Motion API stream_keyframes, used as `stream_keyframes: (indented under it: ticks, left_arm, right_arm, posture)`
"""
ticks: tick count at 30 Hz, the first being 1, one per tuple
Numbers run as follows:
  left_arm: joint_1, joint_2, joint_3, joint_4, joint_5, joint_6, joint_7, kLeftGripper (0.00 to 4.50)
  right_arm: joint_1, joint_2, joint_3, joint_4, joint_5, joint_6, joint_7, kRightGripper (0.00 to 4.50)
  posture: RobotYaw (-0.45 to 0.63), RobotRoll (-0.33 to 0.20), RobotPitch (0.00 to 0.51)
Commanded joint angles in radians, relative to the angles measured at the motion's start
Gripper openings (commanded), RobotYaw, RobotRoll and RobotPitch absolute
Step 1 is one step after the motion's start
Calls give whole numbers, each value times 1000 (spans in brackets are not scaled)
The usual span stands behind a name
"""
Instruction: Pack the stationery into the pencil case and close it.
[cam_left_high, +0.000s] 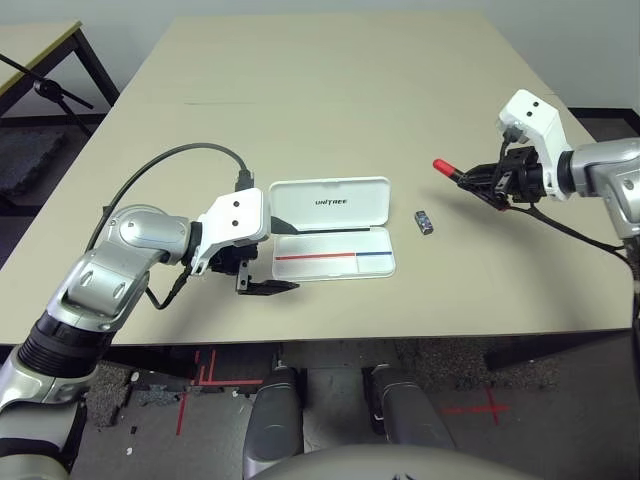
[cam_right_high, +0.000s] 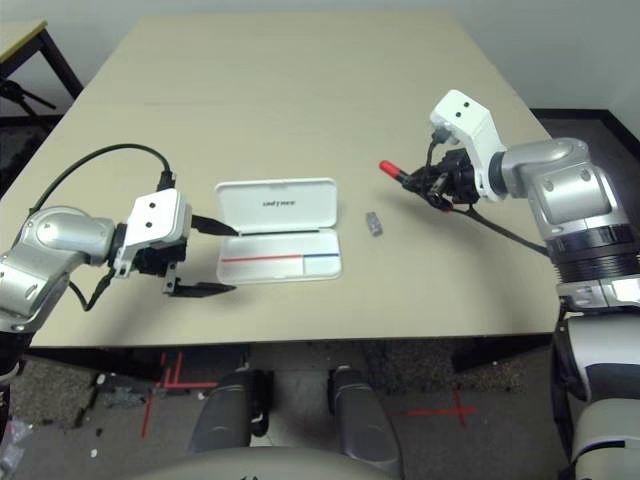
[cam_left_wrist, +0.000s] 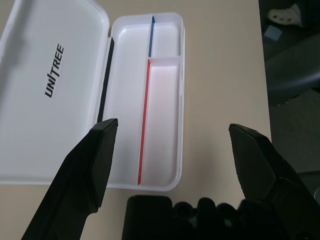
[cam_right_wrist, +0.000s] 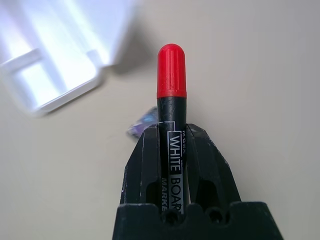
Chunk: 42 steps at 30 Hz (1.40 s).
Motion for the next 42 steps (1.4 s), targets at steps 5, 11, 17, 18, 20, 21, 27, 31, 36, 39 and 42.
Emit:
stream_keyframes:
  ticks: [5, 11, 17, 18, 20, 21, 27, 31, 36, 39, 42]
  left_arm:
    - [18, 42, 25, 35, 11, -26, -10, 4500]
    - [34, 46, 37, 10, 4, -8, 7, 4500]
    - [64, 49, 51, -18, -2, 11, 24, 4500]
    - [68, 49, 52, -23, -3, 14, 26, 4500]
    - [72, 49, 53, -29, -5, 20, 31, 4500]
    - [73, 49, 54, -32, -5, 23, 32, 4500]
    - [72, 45, 51, -40, -4, 35, 40, 4500]
    - [71, 44, 48, -46, -3, 40, 45, 4500]
    - [72, 41, 45, -50, -1, 43, 50, 4500]
    - [77, 41, 45, -55, -2, 45, 54, 4500]
    - [83, 41, 47, -57, -1, 43, 58, 4500]
  right_arm:
    - [-36, 14, 109, -72, -46, -82, 154, 466]
    - [-87, 140, 152, -81, -37, -47, 172, 466]
    - [-99, 242, 177, -112, -41, -11, 158, 466]
    - [-103, 264, 185, -112, -46, -6, 147, 466]
    - [-108, 302, 201, -115, -57, -3, 127, 466]
    - [-110, 320, 210, -113, -65, -6, 114, 466]
    - [-110, 430, 254, -72, -133, -65, 13, 466]
    - [-108, 457, 268, -55, -153, -95, -1, 466]
    - [-123, 498, 286, 1, -205, -153, -39, 466]
    - [-122, 512, 289, 20, -221, -174, -43, 466]
    - [-116, 520, 290, 24, -227, -187, -42, 816]
  posture:
    - [26, 0, 122]
    - [50, 0, 126]
    - [64, 0, 130]
    - [67, 0, 130]
    - [72, 0, 131]
    - [73, 0, 131]
    - [79, 0, 130]
    - [81, 0, 129]
    - [89, 0, 127]
    - [92, 0, 127]
    - [96, 0, 127]
